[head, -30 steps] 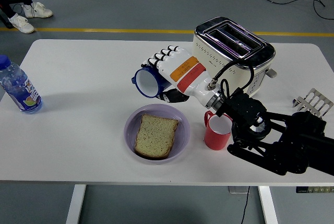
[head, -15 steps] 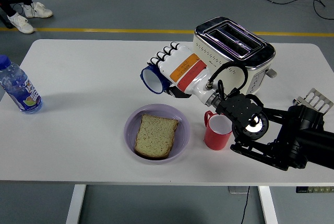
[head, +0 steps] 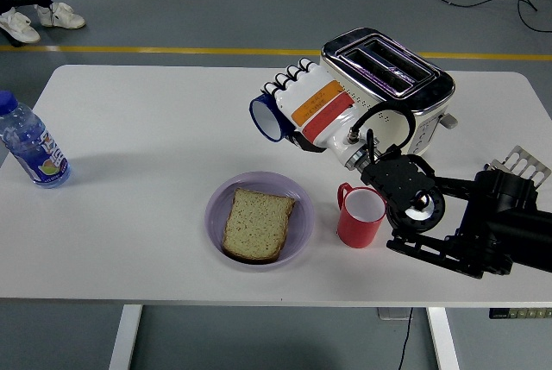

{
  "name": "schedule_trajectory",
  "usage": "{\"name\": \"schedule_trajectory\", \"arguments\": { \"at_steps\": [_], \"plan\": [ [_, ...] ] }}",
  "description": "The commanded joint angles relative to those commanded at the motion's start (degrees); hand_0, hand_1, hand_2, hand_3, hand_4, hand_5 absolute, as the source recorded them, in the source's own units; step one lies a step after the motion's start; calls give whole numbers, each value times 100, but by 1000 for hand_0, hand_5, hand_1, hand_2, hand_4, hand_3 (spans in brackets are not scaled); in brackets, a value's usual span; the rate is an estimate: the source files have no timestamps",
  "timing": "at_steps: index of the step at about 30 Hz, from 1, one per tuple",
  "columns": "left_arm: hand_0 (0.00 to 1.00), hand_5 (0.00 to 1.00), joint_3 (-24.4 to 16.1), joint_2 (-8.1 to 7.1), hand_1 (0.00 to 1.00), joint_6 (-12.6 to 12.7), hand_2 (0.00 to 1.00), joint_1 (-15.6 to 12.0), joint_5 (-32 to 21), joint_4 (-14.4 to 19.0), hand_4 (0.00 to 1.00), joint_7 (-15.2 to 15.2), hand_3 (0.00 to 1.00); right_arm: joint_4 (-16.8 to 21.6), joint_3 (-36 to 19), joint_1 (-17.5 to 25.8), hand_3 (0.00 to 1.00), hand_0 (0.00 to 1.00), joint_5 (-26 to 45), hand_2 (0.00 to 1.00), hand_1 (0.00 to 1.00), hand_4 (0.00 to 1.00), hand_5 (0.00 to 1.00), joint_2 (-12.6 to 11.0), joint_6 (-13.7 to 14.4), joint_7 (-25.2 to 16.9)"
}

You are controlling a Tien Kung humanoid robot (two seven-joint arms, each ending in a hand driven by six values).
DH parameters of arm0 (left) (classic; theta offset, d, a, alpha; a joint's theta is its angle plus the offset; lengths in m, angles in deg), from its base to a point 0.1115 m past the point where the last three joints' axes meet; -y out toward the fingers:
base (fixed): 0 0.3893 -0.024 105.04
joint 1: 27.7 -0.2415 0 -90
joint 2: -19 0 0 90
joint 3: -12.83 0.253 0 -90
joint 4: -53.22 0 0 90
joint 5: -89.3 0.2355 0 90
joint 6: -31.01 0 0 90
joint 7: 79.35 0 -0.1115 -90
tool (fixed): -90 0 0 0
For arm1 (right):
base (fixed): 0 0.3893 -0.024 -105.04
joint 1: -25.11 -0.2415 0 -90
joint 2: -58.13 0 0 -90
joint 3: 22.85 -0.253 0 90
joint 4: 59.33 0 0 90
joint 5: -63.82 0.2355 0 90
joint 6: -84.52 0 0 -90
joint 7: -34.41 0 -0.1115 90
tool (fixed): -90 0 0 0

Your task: Pick up the cup,pour liquid into bread,place the cup on the desk

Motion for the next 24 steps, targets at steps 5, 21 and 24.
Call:
{"name": "schedule_trajectory", "arguments": {
  "at_steps": [5, 21, 24],
  "plan": [
    [345, 998, 8, 1, 331, -2, 409, -3, -11, 0, 460, -2, 702, -19, -65, -1, 560, 411, 0, 558, 439, 643, 2, -21, 0, -29],
    [347, 998, 41, -1, 332, -6, 408, -5, -38, 0, 460, -12, 703, 463, -755, 481, 560, 436, 971, 559, 443, 644, 2, -229, 0, -1260],
    [347, 998, 35, -4, 332, -5, 408, -11, -34, 0, 460, -15, 703, 878, -1289, 712, 560, 436, 1731, 559, 443, 644, 2, -469, 0, -1774]
  ]
}}
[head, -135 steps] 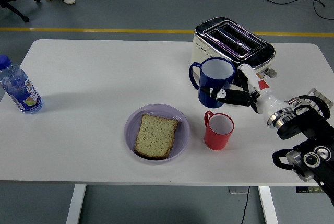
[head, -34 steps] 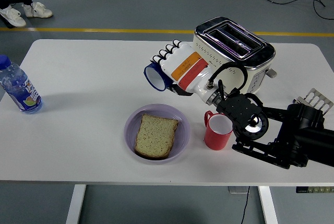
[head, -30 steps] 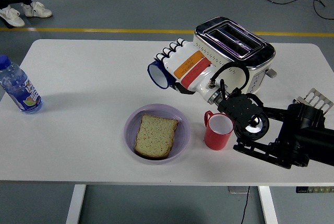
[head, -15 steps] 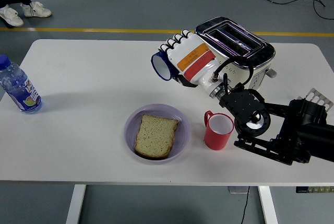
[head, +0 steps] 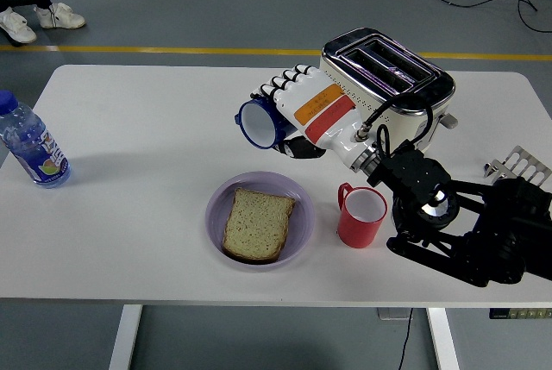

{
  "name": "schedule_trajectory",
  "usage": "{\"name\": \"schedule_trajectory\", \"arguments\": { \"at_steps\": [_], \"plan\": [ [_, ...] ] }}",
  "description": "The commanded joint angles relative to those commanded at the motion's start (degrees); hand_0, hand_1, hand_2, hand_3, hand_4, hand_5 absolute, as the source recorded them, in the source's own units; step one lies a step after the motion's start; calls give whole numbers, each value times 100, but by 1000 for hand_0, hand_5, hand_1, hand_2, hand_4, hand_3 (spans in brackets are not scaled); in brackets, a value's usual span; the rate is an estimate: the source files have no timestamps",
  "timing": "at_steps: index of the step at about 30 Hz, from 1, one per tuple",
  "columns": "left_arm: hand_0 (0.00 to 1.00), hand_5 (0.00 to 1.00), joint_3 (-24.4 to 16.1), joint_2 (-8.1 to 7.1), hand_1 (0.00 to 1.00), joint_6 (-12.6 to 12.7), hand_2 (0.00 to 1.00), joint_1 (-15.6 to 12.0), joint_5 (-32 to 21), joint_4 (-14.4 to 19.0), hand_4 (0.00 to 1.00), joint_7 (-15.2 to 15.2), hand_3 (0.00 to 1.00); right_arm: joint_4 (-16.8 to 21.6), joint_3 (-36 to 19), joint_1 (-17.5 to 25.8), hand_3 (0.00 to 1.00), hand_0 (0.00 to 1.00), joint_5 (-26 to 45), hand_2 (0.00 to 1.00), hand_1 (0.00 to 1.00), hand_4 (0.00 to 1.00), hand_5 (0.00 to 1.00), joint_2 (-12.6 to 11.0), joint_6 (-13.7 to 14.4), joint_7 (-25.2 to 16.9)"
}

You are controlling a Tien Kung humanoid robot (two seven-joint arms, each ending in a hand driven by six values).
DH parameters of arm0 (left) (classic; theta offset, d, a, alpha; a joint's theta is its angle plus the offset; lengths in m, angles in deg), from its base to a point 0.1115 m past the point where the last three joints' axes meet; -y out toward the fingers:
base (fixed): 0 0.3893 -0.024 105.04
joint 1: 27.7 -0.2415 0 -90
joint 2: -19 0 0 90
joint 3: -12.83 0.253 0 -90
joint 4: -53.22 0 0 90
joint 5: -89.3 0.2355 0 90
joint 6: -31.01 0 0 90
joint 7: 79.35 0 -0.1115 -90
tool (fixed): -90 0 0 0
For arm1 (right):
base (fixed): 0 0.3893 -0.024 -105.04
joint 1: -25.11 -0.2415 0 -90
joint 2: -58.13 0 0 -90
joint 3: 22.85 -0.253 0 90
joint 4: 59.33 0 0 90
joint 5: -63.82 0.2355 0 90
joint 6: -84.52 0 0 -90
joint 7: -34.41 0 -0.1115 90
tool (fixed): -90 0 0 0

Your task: Pick up the cup,pour liquid into bread,place the cup on the desk

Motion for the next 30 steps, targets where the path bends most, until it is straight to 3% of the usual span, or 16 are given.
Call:
{"name": "schedule_trajectory", "arguments": {
  "at_steps": [9, 12, 15, 23, 30],
  "plan": [
    [347, 998, -35, 8, 331, -7, 408, -39, 45, 0, 464, 11, 703, 998, -1058, 609, 560, 440, 2092, 564, 451, 643, 2, -429, 0, -849],
    [347, 998, -34, 13, 331, 6, 408, -61, 39, 0, 464, 10, 703, 1277, -1464, 878, 560, 440, 2807, 564, 451, 643, 2, -595, -63, -908],
    [347, 998, -53, 14, 332, 8, 409, -101, 61, 0, 464, 12, 702, 1507, -1912, 1184, 560, 443, 3515, 564, 451, 643, 2, -755, -256, -676],
    [347, 998, -105, 12, 330, -6, 410, -189, 161, 0, 463, 44, 702, 1539, -3106, 1968, 561, 451, 5376, 564, 451, 641, 2, -954, -801, -406],
    [347, 998, -177, 18, 331, 14, 410, -245, 233, 0, 463, 46, 702, 1394, -3918, 2709, 562, 459, 5379, 564, 447, 645, 2, -1162, -730, -473]
  ]
}}
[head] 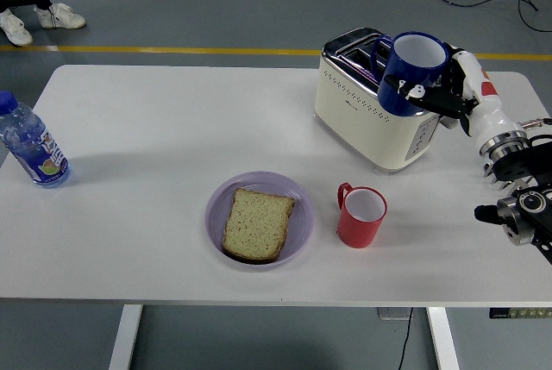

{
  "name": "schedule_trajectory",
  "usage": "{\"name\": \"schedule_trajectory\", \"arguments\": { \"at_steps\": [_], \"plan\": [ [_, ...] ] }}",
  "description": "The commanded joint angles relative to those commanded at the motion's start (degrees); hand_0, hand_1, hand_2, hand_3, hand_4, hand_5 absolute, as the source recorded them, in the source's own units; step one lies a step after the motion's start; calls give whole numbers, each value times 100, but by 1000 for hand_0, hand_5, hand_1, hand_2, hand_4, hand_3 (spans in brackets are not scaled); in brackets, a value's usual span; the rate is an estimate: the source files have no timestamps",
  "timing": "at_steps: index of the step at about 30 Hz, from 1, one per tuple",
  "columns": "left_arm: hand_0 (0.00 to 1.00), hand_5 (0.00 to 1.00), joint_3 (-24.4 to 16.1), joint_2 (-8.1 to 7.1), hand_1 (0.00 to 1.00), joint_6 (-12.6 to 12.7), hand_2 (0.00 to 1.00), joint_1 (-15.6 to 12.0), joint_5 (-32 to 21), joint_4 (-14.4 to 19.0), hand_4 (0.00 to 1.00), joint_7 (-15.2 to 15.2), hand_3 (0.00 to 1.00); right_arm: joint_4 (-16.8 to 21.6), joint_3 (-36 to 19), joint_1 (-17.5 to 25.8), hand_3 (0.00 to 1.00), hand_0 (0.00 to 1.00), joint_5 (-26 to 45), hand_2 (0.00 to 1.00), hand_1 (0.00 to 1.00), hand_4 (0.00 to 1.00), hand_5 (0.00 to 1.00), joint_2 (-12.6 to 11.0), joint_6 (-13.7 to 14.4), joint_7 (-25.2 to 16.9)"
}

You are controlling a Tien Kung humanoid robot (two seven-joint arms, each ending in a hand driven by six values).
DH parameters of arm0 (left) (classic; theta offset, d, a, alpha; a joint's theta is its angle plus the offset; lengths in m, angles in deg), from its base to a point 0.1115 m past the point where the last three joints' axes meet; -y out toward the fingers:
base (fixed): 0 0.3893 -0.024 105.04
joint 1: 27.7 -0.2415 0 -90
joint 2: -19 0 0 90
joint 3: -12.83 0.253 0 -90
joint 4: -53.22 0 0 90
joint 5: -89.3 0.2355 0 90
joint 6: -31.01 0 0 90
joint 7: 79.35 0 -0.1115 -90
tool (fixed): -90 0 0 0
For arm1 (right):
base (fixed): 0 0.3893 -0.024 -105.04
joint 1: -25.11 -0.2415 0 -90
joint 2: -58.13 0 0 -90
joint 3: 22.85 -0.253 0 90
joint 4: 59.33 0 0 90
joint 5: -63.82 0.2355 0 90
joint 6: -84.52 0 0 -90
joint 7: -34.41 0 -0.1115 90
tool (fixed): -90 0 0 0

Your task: Pick up the cup,pour liquid into bread,place the cup on the desk

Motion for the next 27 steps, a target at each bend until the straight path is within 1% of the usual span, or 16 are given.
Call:
{"name": "schedule_trajectory", "arguments": {
  "at_steps": [4, 6, 11, 12, 14, 15, 17, 21, 24, 26, 27],
  "plan": [
    [347, 998, -11, -2, 331, 11, 411, -8, 34, 0, 462, 0, 702, -103, -431, 357, 563, 467, 9, 566, 446, 644, 2, -81, 67, -76],
    [347, 998, -14, -3, 331, 14, 411, -8, 46, 0, 462, 0, 702, -145, -569, 449, 563, 467, 27, 566, 446, 644, 2, -96, 88, -106],
    [347, 998, 14, -8, 331, 26, 411, 19, 35, 0, 458, 2, 702, -412, -1031, 799, 563, 466, -126, 563, 443, 645, 2, -130, 234, -280],
    [347, 998, 12, -7, 331, 33, 411, 32, 35, 0, 458, 1, 702, -497, -1157, 924, 563, 466, -120, 563, 443, 645, 2, -155, 261, -350],
    [347, 998, 11, -6, 331, 35, 411, 36, 35, 0, 458, 0, 702, -525, -1202, 971, 563, 466, -117, 563, 443, 645, 2, -163, 269, -373],
    [347, 998, 15, -5, 331, 44, 412, 43, 19, 0, 455, -4, 702, -608, -1298, 1074, 563, 462, -204, 564, 444, 619, 2, -174, 304, -416],
    [347, 998, 13, -3, 331, 54, 412, 52, 10, 0, 455, -8, 702, -697, -1425, 1218, 563, 462, -273, 564, 444, 619, 2, -175, 355, -479],
    [346, 998, 16, -4, 331, 62, 413, 72, 4, 0, 445, -9, 701, -828, -1645, 1470, 563, 462, -396, 562, 443, 617, 2, -84, 402, -596],
    [346, 998, 14, -6, 331, 70, 413, 87, 9, 0, 445, -8, 701, -885, -1789, 1698, 563, 462, -564, 562, 443, 617, 2, 47, 480, -745],
    [346, 998, 27, -10, 331, 74, 413, 98, 1, 0, 445, -9, 701, -882, -1845, 1810, 563, 462, -553, 562, 443, 617, 2, 105, 499, -842],
    [345, 998, 27, -13, 331, 78, 411, 108, 1, 0, 441, -11, 701, -881, -1889, 1907, 563, 465, -536, 563, 444, 617, 2, 165, 527, -961]
  ]
}}
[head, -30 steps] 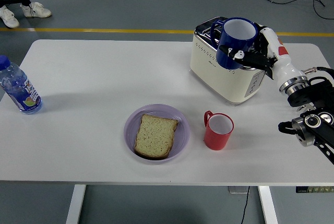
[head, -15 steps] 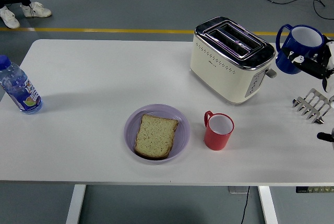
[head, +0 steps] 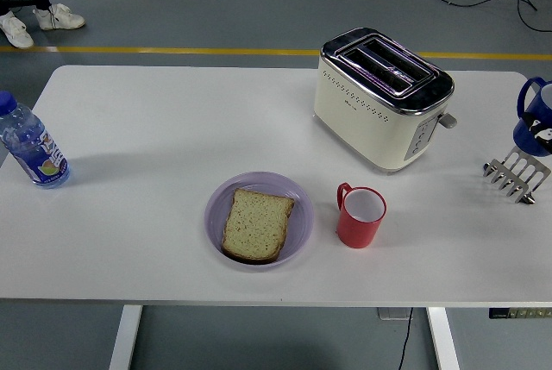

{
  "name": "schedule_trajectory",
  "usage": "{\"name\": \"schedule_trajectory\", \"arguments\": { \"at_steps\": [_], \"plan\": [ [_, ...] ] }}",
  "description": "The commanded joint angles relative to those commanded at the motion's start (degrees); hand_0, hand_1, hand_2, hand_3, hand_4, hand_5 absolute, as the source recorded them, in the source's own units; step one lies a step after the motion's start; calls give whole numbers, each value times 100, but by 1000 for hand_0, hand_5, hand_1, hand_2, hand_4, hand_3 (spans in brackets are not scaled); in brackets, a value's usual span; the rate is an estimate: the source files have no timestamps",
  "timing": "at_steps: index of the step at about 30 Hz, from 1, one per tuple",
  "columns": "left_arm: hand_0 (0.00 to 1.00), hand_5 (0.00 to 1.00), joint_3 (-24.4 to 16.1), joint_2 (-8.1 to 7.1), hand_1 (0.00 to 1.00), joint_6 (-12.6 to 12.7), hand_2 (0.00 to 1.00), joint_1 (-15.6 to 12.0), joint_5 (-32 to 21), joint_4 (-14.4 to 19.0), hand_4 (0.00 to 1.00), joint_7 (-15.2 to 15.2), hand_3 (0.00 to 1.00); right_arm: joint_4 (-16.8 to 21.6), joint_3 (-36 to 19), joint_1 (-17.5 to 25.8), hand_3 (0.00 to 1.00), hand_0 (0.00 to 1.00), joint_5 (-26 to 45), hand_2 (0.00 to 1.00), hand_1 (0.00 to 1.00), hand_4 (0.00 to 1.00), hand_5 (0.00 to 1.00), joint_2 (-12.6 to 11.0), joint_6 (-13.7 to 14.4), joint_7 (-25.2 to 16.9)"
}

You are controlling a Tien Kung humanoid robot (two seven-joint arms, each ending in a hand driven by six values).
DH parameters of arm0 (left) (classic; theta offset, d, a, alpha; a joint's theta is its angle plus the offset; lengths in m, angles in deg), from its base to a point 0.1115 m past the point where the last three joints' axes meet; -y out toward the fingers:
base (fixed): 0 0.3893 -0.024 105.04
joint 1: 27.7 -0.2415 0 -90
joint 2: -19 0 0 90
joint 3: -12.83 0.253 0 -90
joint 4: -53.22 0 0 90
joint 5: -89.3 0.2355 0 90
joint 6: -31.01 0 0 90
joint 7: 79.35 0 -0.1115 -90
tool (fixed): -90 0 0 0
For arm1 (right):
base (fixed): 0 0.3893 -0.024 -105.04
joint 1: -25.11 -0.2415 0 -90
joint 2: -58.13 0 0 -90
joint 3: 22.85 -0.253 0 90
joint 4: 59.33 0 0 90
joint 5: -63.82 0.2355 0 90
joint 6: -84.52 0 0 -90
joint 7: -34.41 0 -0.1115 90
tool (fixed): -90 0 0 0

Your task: Pick up the cup,pour liquid into bread,place the cup on the desk

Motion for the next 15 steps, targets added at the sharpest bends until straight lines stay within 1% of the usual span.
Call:
{"name": "schedule_trajectory", "arguments": {
  "at_steps": [3, 10, 13, 15],
  "plan": [
    [345, 998, -10, 1, 331, 9, 411, 14, 6, 0, 441, -2, 701, -4, -37, 119, 563, 465, -8, 563, 444, 617, 2, 76, 33, -164],
    [345, 998, 3, 8, 331, 40, 411, 21, -7, 0, 438, -11, 700, -3, -61, 413, 563, 470, 8, 562, 444, 623, 2, 355, 24, -714],
    [345, 998, 8, 7, 331, 34, 411, 24, 16, 0, 435, -12, 697, -81, 75, 483, 563, 472, -82, 562, 444, 624, 2, 508, 27, -972],
    [345, 998, 1, 8, 331, 32, 411, 23, 33, 0, 435, -10, 697, -132, 157, 501, 563, 472, -96, 562, 444, 624, 2, 578, 20, -1068]
  ]
}}
